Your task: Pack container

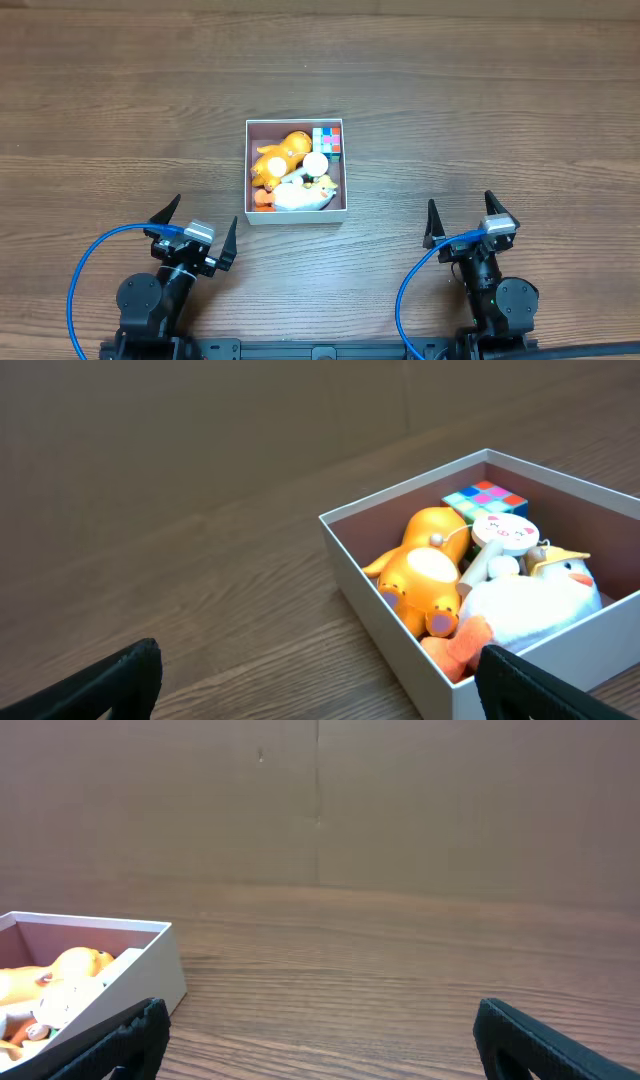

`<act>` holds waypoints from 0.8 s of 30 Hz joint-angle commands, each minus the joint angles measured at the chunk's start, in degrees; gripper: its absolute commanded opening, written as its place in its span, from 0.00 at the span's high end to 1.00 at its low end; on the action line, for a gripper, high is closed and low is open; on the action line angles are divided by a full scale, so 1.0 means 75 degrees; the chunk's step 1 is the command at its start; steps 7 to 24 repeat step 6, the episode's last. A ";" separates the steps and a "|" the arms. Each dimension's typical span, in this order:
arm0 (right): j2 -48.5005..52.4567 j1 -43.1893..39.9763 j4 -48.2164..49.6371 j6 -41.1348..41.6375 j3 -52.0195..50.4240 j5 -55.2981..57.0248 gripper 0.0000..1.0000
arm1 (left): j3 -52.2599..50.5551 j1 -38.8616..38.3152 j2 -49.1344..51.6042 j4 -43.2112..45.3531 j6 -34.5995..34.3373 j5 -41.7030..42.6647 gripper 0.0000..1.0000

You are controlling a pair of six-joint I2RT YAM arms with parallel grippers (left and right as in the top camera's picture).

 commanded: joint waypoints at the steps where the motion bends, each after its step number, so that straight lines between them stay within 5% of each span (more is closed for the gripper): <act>1: -0.0090 -0.0032 0.0026 -0.0029 -0.0079 -0.0073 0.00 | -0.0023 0.0055 -0.0055 0.0026 0.0108 -0.0038 0.00; 24: -0.0090 -0.0032 0.0026 -0.0029 -0.0079 -0.0073 0.00 | -0.0023 0.0055 -0.0055 0.0026 0.0108 -0.0038 0.00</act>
